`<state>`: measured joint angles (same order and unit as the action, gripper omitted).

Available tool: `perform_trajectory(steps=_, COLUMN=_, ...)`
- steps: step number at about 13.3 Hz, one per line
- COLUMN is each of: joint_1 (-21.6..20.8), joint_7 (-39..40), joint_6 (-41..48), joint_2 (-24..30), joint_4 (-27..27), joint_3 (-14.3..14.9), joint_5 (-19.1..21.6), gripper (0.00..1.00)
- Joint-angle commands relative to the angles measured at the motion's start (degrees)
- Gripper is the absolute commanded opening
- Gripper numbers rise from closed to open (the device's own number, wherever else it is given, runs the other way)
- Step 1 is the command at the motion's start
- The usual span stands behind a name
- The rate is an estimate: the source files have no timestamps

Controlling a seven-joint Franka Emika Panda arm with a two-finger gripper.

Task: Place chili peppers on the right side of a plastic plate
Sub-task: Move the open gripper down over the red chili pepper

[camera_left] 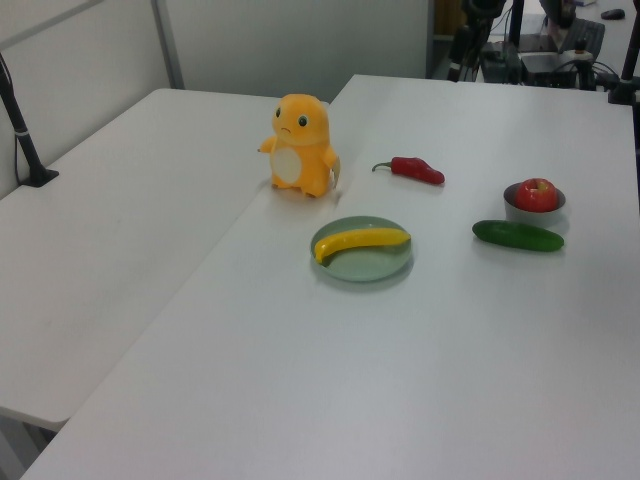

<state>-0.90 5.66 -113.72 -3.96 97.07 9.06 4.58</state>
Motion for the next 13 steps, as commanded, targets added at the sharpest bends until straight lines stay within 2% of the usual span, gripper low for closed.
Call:
perform_trajectory(steps=1, joint_1=1.8, joint_7=2.0, joint_6=-8.1, joint_2=-7.0, joint_4=-2.0, joint_3=0.8, joint_5=0.9, gripper=1.0)
perform_trajectory(steps=3, joint_1=3.1, joint_7=2.0, joint_6=-14.6, joint_2=-11.3, joint_4=-1.7, joint_3=0.6, joint_5=0.6, gripper=1.0)
perform_trajectory(steps=8, joint_1=3.3, joint_7=2.1, joint_6=-22.1, joint_2=-20.6, joint_4=-1.9, joint_3=0.3, joint_5=0.2, gripper=1.0)
perform_trajectory(steps=13, joint_1=3.3, joint_7=2.1, joint_6=-25.8, joint_2=-24.8, joint_4=-1.9, joint_3=0.2, joint_5=0.0, gripper=1.0)
